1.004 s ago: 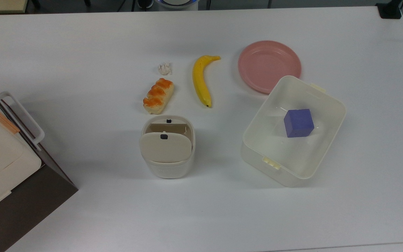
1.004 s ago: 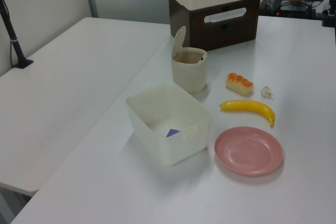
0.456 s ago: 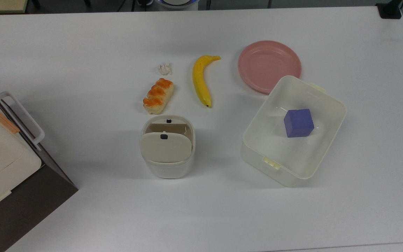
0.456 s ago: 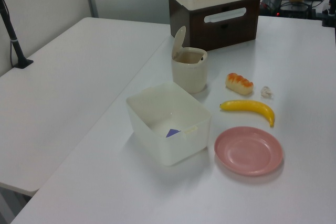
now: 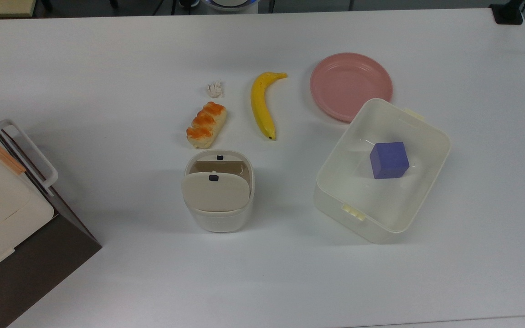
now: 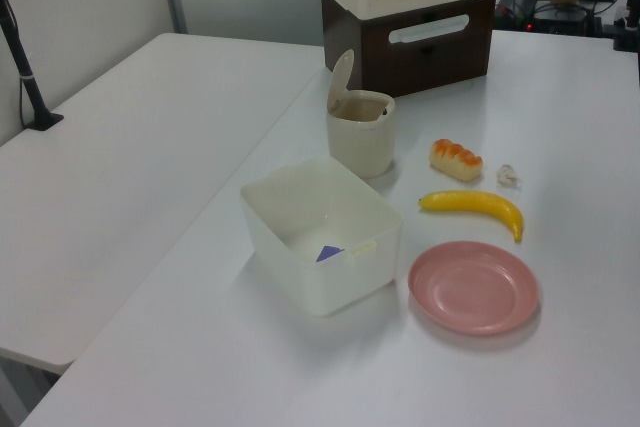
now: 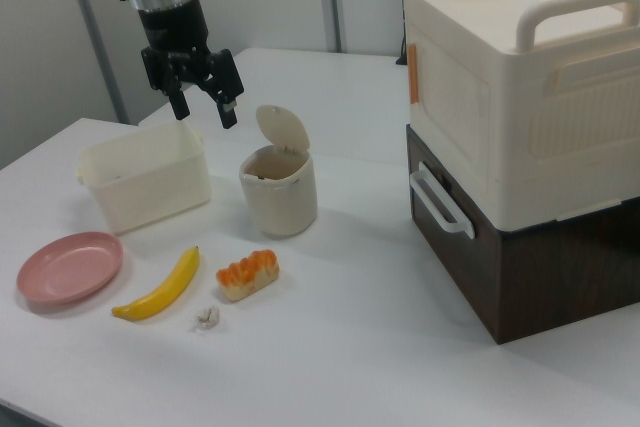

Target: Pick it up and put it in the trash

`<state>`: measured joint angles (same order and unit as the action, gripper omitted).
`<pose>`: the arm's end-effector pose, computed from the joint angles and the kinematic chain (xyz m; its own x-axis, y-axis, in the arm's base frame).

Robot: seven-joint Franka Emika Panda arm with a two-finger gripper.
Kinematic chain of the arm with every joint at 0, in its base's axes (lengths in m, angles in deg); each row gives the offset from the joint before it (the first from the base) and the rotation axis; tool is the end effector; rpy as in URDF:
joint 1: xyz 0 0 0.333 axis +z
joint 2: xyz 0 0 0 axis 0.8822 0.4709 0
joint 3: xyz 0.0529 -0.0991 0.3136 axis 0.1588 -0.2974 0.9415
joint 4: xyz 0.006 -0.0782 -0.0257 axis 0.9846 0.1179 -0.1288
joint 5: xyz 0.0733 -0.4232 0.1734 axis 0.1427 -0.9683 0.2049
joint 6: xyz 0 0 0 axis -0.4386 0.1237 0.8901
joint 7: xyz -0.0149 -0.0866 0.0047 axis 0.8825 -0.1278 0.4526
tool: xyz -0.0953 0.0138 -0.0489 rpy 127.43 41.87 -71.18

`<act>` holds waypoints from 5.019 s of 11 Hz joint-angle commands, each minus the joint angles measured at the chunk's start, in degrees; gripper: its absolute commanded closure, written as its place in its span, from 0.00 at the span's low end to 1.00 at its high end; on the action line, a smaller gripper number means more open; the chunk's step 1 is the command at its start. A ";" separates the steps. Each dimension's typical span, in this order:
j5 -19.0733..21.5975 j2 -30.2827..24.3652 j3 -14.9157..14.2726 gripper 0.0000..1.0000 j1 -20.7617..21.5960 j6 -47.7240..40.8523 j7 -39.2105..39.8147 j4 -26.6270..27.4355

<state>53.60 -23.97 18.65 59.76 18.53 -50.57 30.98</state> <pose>0.5950 -0.0720 0.6770 0.9960 -0.0831 0.0337 -0.0852 -0.9939 0.0701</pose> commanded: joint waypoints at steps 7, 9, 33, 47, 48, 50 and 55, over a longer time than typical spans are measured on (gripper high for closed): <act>-1.10 -0.92 -0.50 0.00 1.53 -2.71 -0.95 1.36; -1.18 -1.01 -0.14 0.00 1.97 -2.90 -0.86 4.25; -16.38 15.86 8.82 0.00 5.40 17.76 -9.91 28.17; -16.74 17.54 8.91 1.00 2.85 16.44 -9.47 26.94; -16.74 17.54 8.91 1.00 2.85 16.35 -9.47 26.68; -16.31 16.84 8.91 1.00 2.85 15.48 -9.56 24.93; -13.68 12.71 9.09 1.00 2.94 7.57 -9.03 17.21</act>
<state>38.06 -7.77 27.64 62.39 30.10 -59.30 51.70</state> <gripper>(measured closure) 0.987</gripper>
